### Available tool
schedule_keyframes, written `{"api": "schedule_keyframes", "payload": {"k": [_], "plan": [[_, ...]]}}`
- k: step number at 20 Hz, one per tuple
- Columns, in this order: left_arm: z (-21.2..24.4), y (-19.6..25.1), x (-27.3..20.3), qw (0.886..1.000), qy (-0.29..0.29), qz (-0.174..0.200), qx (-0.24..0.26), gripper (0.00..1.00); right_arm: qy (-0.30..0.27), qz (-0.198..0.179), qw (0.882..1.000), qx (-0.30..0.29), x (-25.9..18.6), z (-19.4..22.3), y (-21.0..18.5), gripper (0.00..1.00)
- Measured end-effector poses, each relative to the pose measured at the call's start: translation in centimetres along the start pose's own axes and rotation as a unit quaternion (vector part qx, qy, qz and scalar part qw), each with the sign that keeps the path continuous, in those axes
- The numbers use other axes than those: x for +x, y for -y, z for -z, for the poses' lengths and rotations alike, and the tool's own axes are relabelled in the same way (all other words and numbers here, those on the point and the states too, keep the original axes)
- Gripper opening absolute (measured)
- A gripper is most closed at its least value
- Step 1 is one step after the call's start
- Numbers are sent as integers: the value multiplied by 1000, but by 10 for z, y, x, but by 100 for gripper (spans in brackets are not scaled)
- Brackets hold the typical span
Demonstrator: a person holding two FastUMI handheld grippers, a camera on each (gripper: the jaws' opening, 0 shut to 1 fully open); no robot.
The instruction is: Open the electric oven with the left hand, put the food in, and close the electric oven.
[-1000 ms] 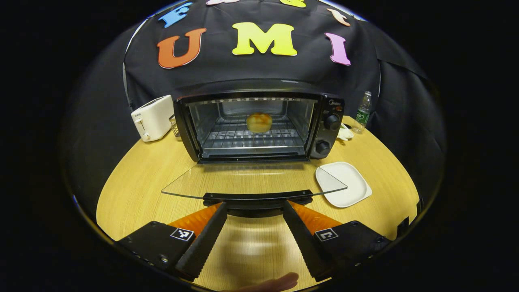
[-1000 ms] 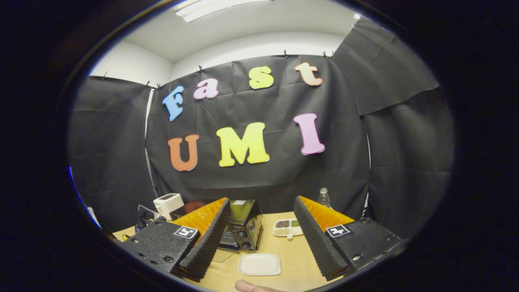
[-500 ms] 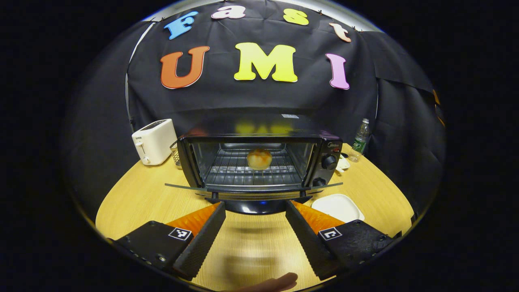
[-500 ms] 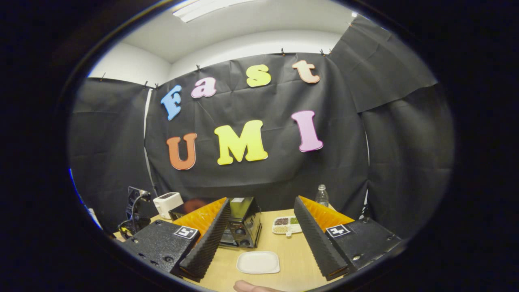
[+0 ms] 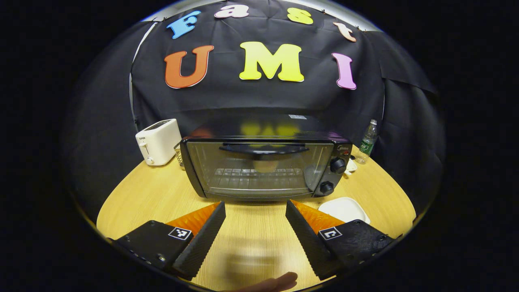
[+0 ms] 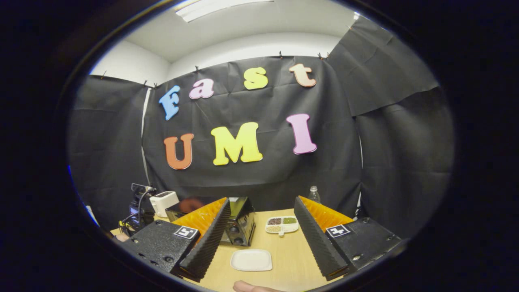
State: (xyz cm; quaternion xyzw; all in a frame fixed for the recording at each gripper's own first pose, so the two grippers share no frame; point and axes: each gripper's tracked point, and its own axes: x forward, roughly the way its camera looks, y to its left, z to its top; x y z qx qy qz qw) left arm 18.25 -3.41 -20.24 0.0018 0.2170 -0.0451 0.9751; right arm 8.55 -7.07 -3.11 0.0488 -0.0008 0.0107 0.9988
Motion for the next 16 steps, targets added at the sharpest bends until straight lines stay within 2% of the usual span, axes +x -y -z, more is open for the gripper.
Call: {"api": "schedule_keyframes", "payload": {"k": [2,3,4,5,15,16], "plan": [[-5,0,-12,1000,14,2,5,98,1,-1,1000,2,-8,-1,-2,96],[-8,1,-19,1000,21,2,8,90,1,-3,1000,3,-11,-1,-5,96],[-11,1,-25,1000,29,2,10,90,0,-5,1000,4,-14,-2,-8,96],[-15,1,-33,999,37,2,12,98,0,-7,1000,5,-20,-2,-10,96],[-47,7,-120,991,128,-9,26,98,11,-6,1000,0,-76,-3,-22,96],[-48,8,-129,990,138,-10,26,100,12,-7,1000,-1,-82,-1,-23,96]]}}
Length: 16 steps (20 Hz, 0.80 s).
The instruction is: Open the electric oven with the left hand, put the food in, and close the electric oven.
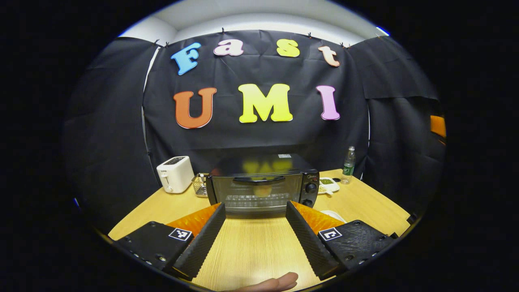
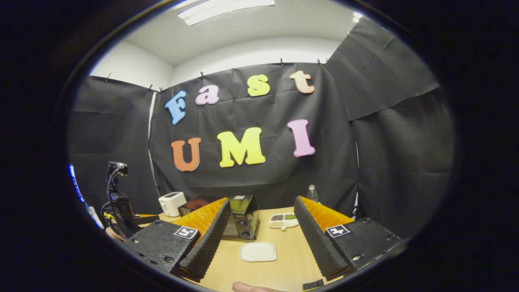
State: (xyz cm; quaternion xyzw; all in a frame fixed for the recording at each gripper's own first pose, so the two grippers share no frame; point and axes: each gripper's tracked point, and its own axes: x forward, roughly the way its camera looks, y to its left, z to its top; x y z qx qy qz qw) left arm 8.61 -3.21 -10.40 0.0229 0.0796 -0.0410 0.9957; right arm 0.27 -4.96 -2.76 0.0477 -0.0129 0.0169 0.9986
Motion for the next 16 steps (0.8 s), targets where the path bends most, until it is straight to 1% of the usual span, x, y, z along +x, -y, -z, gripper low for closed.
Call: {"api": "schedule_keyframes", "payload": {"k": [3,4,6,8,9,10,11,13,16], "plan": [[-17,3,-28,999,34,0,-15,97,4,-1,1000,-10,-14,4,-5,96],[-22,4,-37,999,44,-1,-24,100,5,3,1000,-15,-18,7,-4,96],[-27,5,-54,997,62,-2,-35,100,5,13,1000,-23,-24,19,0,96],[-30,4,-70,996,81,-3,-36,100,-3,17,999,-30,-27,34,-1,96],[-30,3,-76,996,85,-6,-34,97,-10,17,999,-35,-28,42,-2,96],[-29,1,-83,996,86,-9,-35,89,-17,16,999,-41,-28,49,-4,96],[-27,2,-89,996,86,-9,-35,98,-23,17,998,-49,-27,54,-4,96],[-26,2,-102,996,86,-8,-32,97,-24,23,997,-64,-29,55,-2,96],[-29,0,-115,995,95,-18,-28,97,-21,26,997,-72,-31,58,-2,96]]}}
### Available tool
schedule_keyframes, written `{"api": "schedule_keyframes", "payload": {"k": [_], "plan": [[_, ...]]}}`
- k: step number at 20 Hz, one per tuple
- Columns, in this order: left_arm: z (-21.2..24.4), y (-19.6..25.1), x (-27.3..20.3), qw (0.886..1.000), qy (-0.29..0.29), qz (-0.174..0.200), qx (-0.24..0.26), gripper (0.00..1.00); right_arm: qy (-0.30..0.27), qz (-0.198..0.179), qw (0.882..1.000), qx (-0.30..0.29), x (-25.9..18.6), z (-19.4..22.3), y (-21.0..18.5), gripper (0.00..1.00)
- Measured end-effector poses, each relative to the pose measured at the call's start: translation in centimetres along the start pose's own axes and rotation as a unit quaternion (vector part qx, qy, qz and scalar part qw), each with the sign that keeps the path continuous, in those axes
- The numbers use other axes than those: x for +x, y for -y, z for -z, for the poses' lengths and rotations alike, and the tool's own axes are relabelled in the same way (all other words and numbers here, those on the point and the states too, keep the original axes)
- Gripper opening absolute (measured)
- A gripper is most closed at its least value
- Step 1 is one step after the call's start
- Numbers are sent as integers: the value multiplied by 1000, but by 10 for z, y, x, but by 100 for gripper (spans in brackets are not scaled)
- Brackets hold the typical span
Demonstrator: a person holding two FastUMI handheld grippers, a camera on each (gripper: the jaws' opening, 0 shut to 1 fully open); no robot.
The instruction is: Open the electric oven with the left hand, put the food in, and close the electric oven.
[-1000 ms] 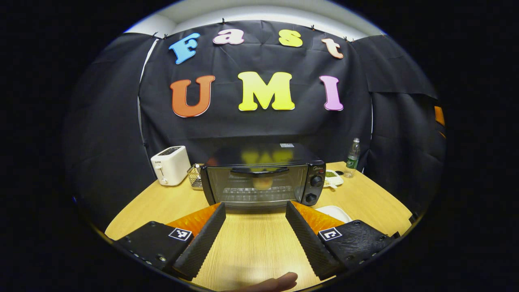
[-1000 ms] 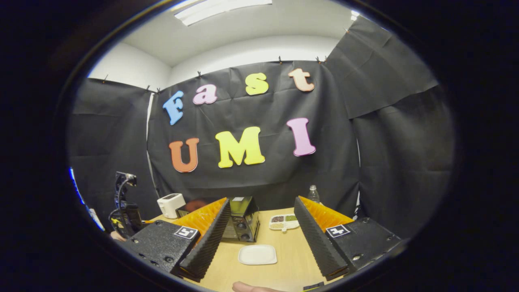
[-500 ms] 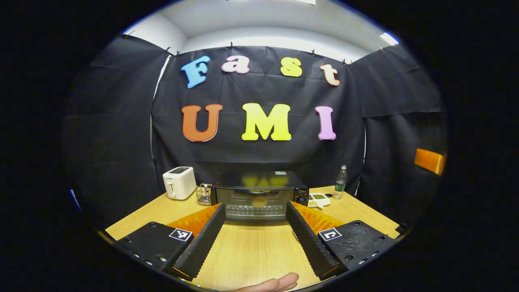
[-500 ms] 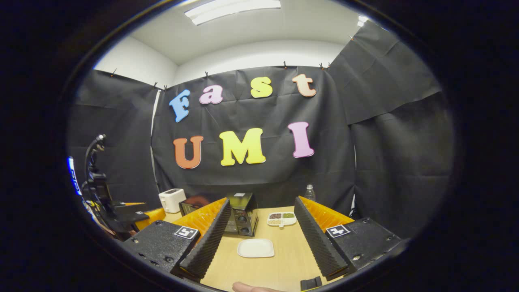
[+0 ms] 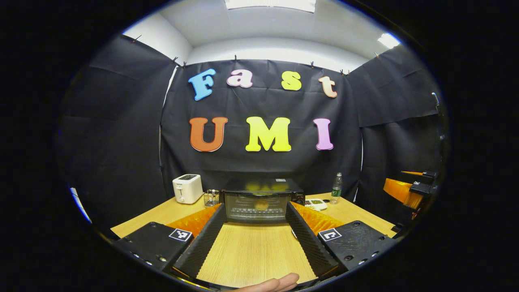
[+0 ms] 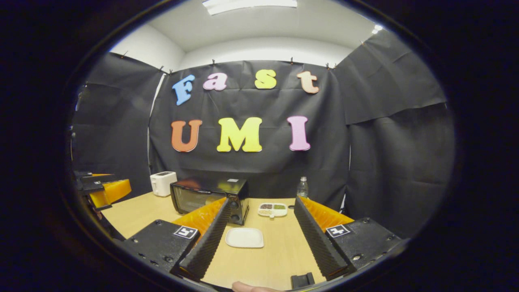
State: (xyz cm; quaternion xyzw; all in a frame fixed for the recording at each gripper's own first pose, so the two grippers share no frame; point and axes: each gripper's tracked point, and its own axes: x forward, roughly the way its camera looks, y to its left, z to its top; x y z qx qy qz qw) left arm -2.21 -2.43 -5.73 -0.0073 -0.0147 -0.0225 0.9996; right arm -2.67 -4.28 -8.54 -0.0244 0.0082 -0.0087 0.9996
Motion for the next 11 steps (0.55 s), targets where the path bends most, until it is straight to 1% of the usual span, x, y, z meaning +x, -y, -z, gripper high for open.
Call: {"api": "schedule_keyframes", "payload": {"k": [3,7,11], "plan": [[2,5,-5,1000,-6,6,3,97,-2,3,1000,2,-2,1,3,96],[3,7,-6,1000,-13,4,13,97,-5,11,1000,8,-2,3,9,96],[4,12,-8,1000,-15,12,15,97,-8,12,1000,10,-3,4,11,96]]}}
